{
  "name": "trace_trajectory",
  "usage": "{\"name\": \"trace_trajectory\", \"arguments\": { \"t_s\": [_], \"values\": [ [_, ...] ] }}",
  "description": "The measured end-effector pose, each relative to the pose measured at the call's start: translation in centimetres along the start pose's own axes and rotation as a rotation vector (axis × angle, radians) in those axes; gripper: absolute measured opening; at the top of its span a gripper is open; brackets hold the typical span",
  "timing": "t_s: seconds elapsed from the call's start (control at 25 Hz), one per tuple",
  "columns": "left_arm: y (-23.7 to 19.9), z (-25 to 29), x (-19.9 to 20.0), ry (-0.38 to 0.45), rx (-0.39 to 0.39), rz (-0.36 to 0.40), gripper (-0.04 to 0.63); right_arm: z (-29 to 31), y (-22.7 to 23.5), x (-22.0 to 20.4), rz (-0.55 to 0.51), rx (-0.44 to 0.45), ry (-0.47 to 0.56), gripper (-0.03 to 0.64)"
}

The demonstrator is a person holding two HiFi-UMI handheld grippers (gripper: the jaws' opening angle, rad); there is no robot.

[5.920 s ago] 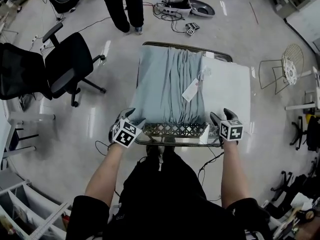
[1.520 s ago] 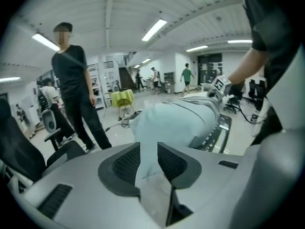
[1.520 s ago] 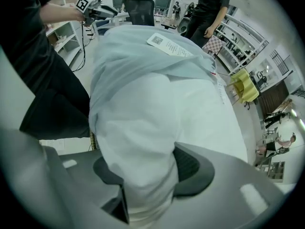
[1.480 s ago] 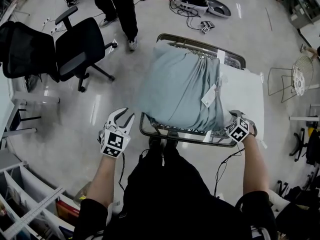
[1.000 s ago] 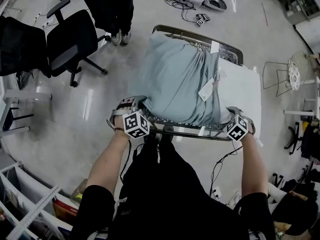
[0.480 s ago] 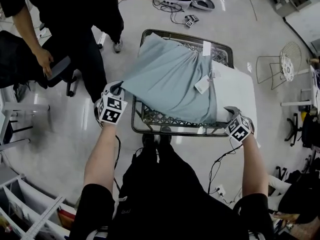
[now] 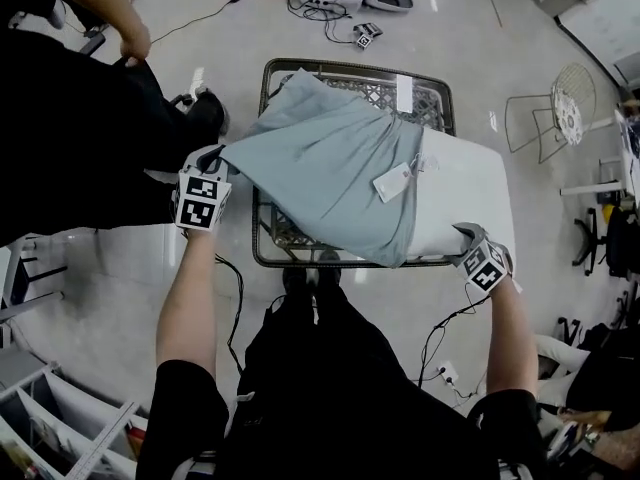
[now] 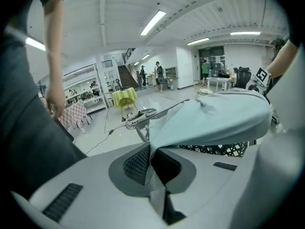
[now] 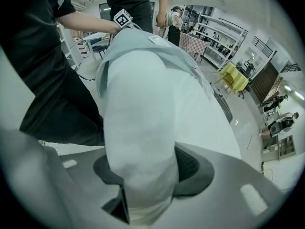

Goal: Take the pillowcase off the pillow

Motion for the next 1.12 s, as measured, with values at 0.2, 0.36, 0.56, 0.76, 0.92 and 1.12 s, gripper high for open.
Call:
{"name": "trace_trajectory", "arguments": {
  "t_s": [0.2, 0.36, 0.56, 0.76, 0.92, 1.12],
  "values": [
    [0.1, 1.3, 3.0, 0.050, -0.046, 0.040, 0.008, -0.2, -0.1, -1.0, 0.036, -0.003, 0.017, 0.247],
    [4.3, -0.5, 4.0, 0.073, -0.158, 0.182, 0.008, 0.2, 0.3, -1.0, 0.010, -0.007, -0.058, 0.249],
    [6.8, -5.2, 1.2, 0.055, -0.193, 0.286, 0.061, 1.5, 0.8, -1.5, 0.026, 0.000, -0.078, 0.252],
    [6.9, -9.7, -1.4, 0.073, -0.178, 0.249, 0.077, 2.7, 0.7, -1.9, 0.045, 0.008, -0.090, 0.255],
    [12.4, -10.7, -3.4, 0.102, -0.318, 0.415, 0.112, 2.5, 0.9, -1.4, 0.062, 0.021, -0.092, 0.253],
    [17.2, -8.4, -4.5, 0.120, -0.419, 0.497, 0.161, 1.3, 1.2, -0.6, 0.071, 0.016, -0.081, 0.255]
  ]
}}
Point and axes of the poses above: the fingertips, and each gripper's own axes: z forward along the fingers, y to its right, x out of its top, the point moved 8 cm from there along -z, backward along the fingers, and after that the axes turned 15 degrees about x, right-handed, at the moved point
